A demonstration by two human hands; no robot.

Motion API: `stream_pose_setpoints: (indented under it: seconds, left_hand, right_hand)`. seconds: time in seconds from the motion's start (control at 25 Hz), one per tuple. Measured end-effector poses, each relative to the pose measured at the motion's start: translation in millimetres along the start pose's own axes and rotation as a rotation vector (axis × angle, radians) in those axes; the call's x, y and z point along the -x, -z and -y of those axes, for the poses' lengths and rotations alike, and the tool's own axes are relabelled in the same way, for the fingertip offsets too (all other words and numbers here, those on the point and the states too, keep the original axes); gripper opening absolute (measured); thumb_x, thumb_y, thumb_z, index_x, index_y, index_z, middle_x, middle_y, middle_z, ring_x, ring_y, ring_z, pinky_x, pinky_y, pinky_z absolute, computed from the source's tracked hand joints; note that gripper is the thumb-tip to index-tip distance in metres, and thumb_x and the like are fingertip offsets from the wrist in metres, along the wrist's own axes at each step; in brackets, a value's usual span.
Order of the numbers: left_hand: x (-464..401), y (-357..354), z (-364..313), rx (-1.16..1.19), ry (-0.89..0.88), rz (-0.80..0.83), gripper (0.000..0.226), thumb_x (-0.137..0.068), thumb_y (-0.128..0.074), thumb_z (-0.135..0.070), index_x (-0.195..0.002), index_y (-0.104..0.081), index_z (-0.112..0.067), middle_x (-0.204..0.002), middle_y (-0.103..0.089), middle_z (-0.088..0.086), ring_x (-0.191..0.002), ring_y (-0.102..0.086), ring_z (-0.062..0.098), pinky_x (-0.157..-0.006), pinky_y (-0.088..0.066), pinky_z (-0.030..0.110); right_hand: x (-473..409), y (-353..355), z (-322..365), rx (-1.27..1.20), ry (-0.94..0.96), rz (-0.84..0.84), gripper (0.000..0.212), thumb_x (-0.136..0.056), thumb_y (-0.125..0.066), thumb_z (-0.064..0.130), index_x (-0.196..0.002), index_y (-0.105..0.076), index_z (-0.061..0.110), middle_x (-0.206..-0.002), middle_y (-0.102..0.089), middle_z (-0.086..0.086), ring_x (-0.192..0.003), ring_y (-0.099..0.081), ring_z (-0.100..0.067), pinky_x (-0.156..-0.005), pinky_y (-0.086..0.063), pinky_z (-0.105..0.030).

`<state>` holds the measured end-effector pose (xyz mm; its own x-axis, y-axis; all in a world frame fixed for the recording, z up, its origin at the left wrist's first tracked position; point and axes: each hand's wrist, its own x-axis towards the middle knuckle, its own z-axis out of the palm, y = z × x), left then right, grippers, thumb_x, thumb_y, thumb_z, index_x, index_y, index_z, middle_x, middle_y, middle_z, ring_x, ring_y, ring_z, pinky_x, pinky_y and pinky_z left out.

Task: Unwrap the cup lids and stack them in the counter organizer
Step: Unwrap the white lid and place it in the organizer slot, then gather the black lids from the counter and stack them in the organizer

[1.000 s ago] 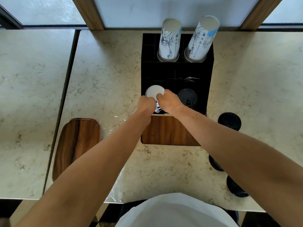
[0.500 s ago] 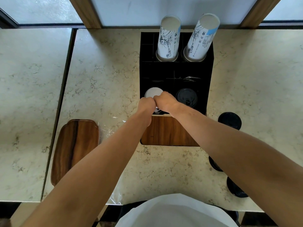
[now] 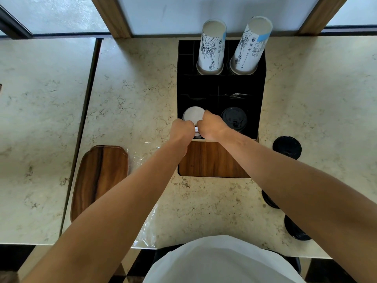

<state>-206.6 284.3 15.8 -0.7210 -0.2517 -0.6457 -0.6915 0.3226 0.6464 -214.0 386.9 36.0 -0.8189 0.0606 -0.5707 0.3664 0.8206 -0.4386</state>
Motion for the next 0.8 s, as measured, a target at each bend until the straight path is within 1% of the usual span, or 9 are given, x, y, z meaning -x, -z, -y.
stream_pose_setpoints:
  seconds: [0.12,0.2,0.24,0.32,0.44,0.52,0.6,0.68,0.8]
  left_hand:
    - [10.3,6.2,13.4,-0.021,-0.143,-0.017,0.016,-0.095,-0.055,-0.012,-0.105,-0.060,-0.024,-0.084,-0.059,-0.010,-0.073,-0.055,0.005,-0.053,-0.040,0.019]
    - [20.5,11.7,22.1,-0.063,-0.222,-0.031,0.025,-0.095,-0.058,-0.020,-0.119,-0.062,-0.025,-0.098,-0.062,-0.011,-0.079,-0.054,0.002,-0.058,-0.040,0.019]
    - [25.6,13.7,24.5,-0.070,-0.238,-0.037,0.030,-0.095,-0.059,-0.022,-0.125,-0.061,-0.024,-0.102,-0.061,-0.011,-0.080,-0.054,0.001,-0.061,-0.043,0.020]
    - [38.7,17.0,29.5,-0.041,-0.232,-0.032,0.024,-0.094,-0.059,-0.022,-0.118,-0.061,-0.027,-0.096,-0.062,-0.012,-0.080,-0.059,0.005,-0.071,-0.059,0.034]
    - [56.6,18.4,40.8,-0.008,-0.206,0.012,0.013,-0.092,-0.057,-0.020,-0.102,-0.060,-0.028,-0.090,-0.065,-0.007,-0.084,-0.066,0.015,-0.086,-0.061,0.046]
    - [67.0,16.9,51.7,-0.012,-0.198,0.049,0.010,-0.091,-0.055,-0.020,-0.094,-0.063,-0.025,-0.089,-0.068,-0.003,-0.084,-0.067,0.017,-0.087,-0.061,0.047]
    - [75.6,12.4,63.3,-0.029,-0.194,0.094,0.013,-0.087,-0.052,-0.020,-0.081,-0.063,-0.022,-0.080,-0.063,0.001,-0.077,-0.062,0.021,-0.079,-0.060,0.044]
    - [83.8,3.1,72.8,-0.037,-0.165,0.147,0.014,-0.085,-0.050,-0.019,-0.085,-0.064,-0.018,-0.079,-0.061,0.002,-0.075,-0.059,0.022,-0.075,-0.058,0.043]
    - [95.5,-16.6,80.7,-0.051,-0.129,0.232,0.016,-0.088,-0.049,-0.016,-0.092,-0.064,-0.017,-0.090,-0.068,0.008,-0.080,-0.063,0.027,-0.078,-0.057,0.045]
  right_hand:
    - [13.7,3.5,-16.2,-0.018,0.126,-0.070,0.049,-0.104,-0.052,0.006,-0.151,-0.040,0.002,-0.146,-0.054,-0.021,-0.131,-0.054,-0.033,-0.110,-0.044,-0.040]
    - [30.3,6.8,-27.3,-0.089,0.194,-0.114,0.048,-0.105,-0.049,0.008,-0.153,-0.042,0.008,-0.151,-0.051,-0.016,-0.136,-0.050,-0.029,-0.115,-0.040,-0.035]
    - [36.9,7.4,-32.8,-0.123,0.220,-0.128,0.046,-0.106,-0.050,0.010,-0.151,-0.044,0.010,-0.151,-0.052,-0.013,-0.137,-0.050,-0.027,-0.114,-0.039,-0.031]
    - [51.4,4.6,-44.6,-0.165,0.255,-0.149,0.043,-0.105,-0.054,0.015,-0.147,-0.050,0.013,-0.147,-0.056,-0.009,-0.134,-0.053,-0.024,-0.105,-0.039,-0.024]
    - [69.5,-2.9,-64.8,-0.191,0.220,-0.181,0.042,-0.102,-0.060,0.023,-0.143,-0.054,0.016,-0.140,-0.062,-0.007,-0.126,-0.059,-0.022,-0.095,-0.039,-0.022]
    - [82.5,-9.7,-79.3,-0.206,0.192,-0.171,0.041,-0.101,-0.061,0.026,-0.140,-0.055,0.014,-0.136,-0.065,-0.007,-0.121,-0.063,-0.022,-0.096,-0.044,-0.024]
    - [94.1,-18.4,-96.0,-0.219,0.168,-0.166,0.042,-0.100,-0.062,0.028,-0.138,-0.057,0.012,-0.130,-0.067,-0.006,-0.112,-0.067,-0.021,-0.099,-0.050,-0.030]
    - [106.3,-25.6,-115.5,-0.247,0.130,-0.180,0.042,-0.098,-0.063,0.030,-0.136,-0.058,0.013,-0.126,-0.069,-0.005,-0.105,-0.068,-0.020,-0.097,-0.053,-0.034]
    - [121.4,-33.4,-145.3,-0.285,0.073,-0.207,0.039,-0.096,-0.065,0.032,-0.132,-0.061,0.016,-0.121,-0.070,-0.001,-0.102,-0.068,-0.017,-0.093,-0.055,-0.034]
